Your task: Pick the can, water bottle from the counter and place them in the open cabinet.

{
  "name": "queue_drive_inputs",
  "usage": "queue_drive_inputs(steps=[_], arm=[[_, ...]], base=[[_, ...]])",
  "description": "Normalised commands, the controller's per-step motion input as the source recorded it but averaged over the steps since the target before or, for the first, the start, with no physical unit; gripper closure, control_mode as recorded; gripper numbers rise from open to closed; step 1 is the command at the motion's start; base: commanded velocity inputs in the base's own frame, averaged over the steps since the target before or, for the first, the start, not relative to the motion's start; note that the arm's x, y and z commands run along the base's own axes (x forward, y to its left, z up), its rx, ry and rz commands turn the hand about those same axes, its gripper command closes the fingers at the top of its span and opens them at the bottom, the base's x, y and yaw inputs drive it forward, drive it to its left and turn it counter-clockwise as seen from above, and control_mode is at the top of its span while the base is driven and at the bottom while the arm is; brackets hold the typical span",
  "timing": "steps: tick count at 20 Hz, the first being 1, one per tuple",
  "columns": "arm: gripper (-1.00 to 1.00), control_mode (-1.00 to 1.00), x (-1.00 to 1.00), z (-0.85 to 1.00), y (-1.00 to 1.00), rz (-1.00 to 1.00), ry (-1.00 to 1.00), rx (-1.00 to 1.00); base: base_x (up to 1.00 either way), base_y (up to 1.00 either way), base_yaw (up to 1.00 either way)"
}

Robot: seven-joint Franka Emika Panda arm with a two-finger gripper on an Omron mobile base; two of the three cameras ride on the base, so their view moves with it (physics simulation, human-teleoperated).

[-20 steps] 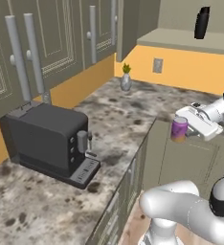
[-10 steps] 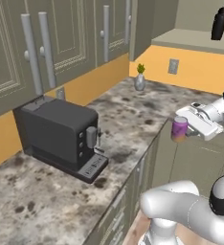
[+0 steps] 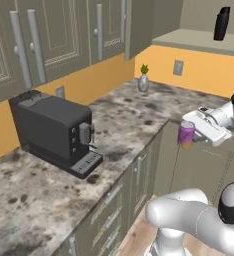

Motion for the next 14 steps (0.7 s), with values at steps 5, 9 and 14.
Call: queue_drive_inputs(steps=[5, 9, 14], arm=[[1.00, 1.00, 0.00, 0.00, 0.00, 0.00, 0.00, 0.00], [1.00, 1.00, 0.00, 0.00, 0.00, 0.00, 0.00, 0.00], [1.00, 1.00, 0.00, 0.00, 0.00, 0.00, 0.00, 0.00]], base=[[-0.13, -0.29, 0.05], [0.53, -0.41, 0.00], [0.65, -0.30, 0.00]])
